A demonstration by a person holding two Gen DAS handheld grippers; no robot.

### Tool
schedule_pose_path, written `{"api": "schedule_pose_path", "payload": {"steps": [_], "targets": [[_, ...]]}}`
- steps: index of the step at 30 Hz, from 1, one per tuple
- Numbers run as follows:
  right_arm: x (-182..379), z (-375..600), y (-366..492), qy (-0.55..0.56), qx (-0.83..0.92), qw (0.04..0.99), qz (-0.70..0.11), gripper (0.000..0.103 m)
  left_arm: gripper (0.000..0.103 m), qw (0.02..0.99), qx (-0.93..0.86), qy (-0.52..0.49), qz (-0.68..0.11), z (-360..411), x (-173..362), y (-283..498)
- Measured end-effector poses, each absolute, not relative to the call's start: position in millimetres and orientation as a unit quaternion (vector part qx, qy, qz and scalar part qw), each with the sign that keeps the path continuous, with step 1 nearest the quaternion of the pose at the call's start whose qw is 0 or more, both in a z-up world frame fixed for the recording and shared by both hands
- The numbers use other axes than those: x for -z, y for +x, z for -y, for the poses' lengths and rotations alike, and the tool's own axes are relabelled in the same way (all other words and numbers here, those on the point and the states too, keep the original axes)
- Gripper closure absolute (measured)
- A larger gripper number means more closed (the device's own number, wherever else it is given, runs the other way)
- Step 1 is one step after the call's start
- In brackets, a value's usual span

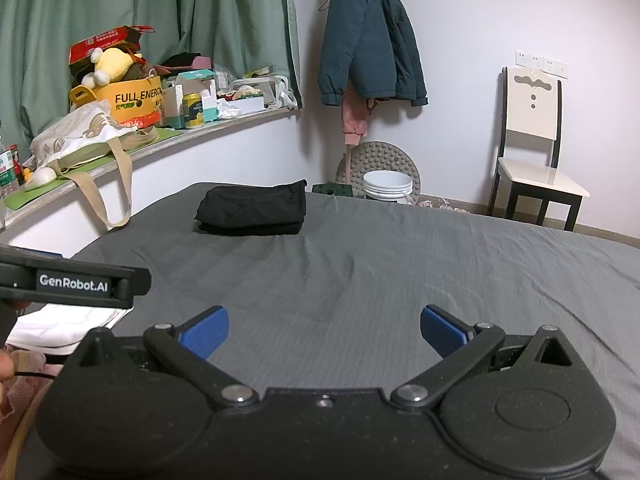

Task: Fold clothes

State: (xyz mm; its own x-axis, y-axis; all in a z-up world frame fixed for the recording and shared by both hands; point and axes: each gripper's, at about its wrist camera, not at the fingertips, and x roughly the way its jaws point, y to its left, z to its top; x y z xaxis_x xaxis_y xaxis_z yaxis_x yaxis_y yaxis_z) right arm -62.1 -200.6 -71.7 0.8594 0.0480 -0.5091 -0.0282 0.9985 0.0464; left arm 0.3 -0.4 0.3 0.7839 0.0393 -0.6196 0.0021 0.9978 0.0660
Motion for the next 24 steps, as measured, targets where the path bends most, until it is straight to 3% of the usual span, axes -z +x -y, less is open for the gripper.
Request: {"api": "schedule_pose_path", "payload": {"steps": [24], "targets": [[73, 202, -59, 0.017, -0.021, 0.961, -0.276, 0.000, 0.000, 0.942, -0.012, 0.034, -0.333, -2, 10, 3]]}}
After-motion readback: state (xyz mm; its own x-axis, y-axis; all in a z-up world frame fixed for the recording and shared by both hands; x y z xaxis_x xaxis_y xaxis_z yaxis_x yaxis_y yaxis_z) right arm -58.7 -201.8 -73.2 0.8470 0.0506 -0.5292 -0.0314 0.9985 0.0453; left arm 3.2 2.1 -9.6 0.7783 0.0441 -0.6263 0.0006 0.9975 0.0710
